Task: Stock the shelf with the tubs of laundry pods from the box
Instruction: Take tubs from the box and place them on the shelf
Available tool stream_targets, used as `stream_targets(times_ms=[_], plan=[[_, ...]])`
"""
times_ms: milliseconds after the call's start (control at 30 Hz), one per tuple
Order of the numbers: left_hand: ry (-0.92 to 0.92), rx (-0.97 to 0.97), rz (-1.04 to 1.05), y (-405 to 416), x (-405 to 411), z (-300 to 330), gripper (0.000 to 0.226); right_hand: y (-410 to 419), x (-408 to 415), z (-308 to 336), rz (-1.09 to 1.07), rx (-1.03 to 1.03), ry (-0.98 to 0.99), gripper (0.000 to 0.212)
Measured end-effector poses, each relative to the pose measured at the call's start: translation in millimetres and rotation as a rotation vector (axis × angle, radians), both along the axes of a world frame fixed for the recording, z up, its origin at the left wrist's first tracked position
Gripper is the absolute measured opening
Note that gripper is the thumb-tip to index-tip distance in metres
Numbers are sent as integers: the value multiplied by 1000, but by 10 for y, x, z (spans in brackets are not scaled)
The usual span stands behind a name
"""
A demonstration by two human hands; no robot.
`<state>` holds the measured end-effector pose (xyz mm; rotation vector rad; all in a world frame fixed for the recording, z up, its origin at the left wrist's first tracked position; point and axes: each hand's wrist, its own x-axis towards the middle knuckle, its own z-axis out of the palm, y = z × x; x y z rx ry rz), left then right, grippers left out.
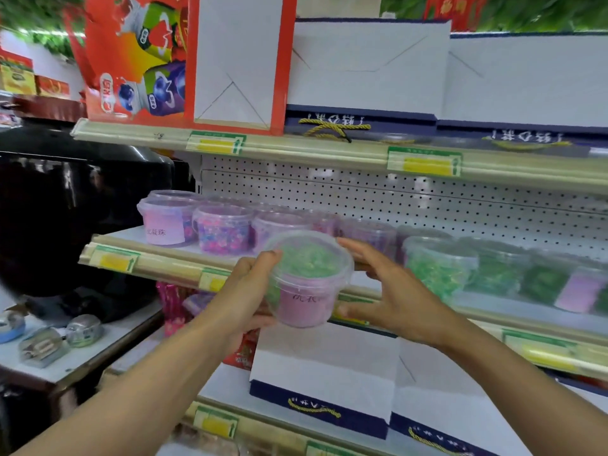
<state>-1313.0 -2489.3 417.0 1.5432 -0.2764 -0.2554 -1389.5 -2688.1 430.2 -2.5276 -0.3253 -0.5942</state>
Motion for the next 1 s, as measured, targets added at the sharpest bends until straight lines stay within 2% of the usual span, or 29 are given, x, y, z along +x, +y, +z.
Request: stream_targets(times_ms=[133, 267, 400, 467, 533, 633, 733, 867, 1000], plan=[[12, 8, -129, -520, -330, 63, 34, -379, -444, -7, -118, 117, -71, 60], [-80, 68, -274, -977, -638, 73, 54, -813, -978, 35, -221, 152, -132, 59], [-350, 145, -342, -1397, -904, 70, 31, -1251, -1353, 69, -328, 197, -143, 52], [-456, 215, -296, -1595, -930, 58, 32, -1456, -1435, 82, -390, 192, -145, 43], [-593, 335, -214, -1755, -883, 14, 46, -1641, -1458, 91, -471, 205, -162, 35], [-803, 502, -81, -1893, -800, -59, 67, -1880, -1414, 99, -589, 185, -166, 32], [-1026, 648, 21, -1988, -695, -60, 74, -2014, -1281, 100, -657, 149, -139, 34], [-1128, 853, 29, -2093, -561, -13, 76, -2133, -1031, 81, -753, 140, -123, 38], [-1152, 897, 21, -2128, -503, -14, 76, -2171, -863, 0, -841, 136, -137, 45]])
